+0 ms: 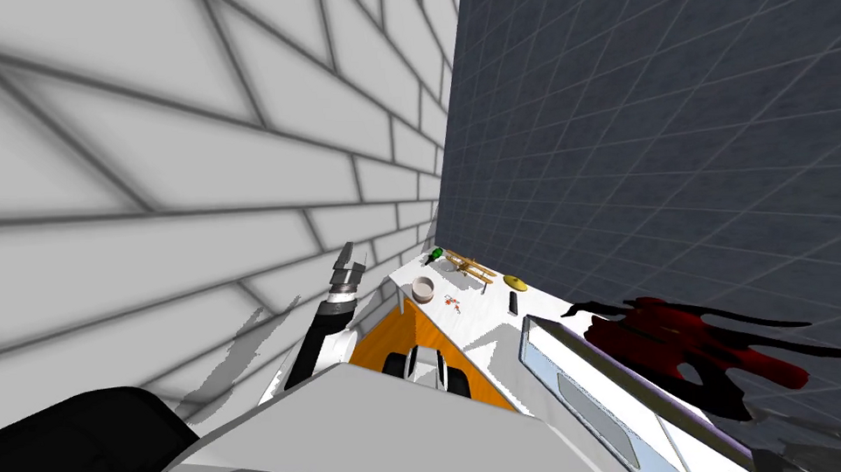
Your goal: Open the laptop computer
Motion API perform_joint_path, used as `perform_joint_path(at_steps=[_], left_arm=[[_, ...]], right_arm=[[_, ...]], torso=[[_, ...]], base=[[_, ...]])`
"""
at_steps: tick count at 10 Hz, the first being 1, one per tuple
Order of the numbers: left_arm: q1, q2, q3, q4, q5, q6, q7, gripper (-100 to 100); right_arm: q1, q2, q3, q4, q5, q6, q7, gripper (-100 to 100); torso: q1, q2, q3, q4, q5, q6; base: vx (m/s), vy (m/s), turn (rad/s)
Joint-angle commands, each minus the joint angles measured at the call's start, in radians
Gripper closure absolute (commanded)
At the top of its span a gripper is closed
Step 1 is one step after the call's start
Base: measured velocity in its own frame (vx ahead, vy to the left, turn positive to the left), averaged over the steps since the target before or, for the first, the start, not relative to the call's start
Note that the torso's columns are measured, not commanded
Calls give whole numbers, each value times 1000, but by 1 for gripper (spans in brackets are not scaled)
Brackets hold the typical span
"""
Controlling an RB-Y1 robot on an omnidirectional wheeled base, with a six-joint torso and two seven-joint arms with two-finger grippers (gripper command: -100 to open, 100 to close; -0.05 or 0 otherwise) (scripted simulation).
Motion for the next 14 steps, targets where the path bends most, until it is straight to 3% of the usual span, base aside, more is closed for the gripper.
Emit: perform_joint_path(at_steps=[1,3,4,6,12,13,14], left_arm=[[0,0,0,0,0,0,0,0],[1,0,1,0,0,0,0,0],[0,0,0,0,0,0,0,0],[0,0,0,0,0,0,0,0],[0,0,0,0,0,0,0,0],[0,0,0,0,0,0,0,0],[0,0,0,0,0,0,0,0]], right_arm=[[2,75,33,-42,59,10,59,100],[2,104,78,-94,106,10,59,100],[21,49,37,-101,77,3,36,-100],[30,30,23,-107,72,-5,29,-100],[92,-100,-75,-147,36,-63,-21,-100],[83,-83,-64,-140,42,-60,-12,-100],[84,-86,-65,-142,41,-60,-15,0]], torso=[[2,0,-1,1,5,1],[0,3,-1,1,6,6],[7,4,0,2,8,2],[27,8,1,6,21,-1],[22,6,-1,5,18,0],[22,6,-1,5,18,0],[19,7,0,5,16,0]], base=[[23,-137,-327],[97,-157,-362],[37,-5,-151],[5,53,-55],[8,46,-90],[6,24,-12],[2,6,3]])
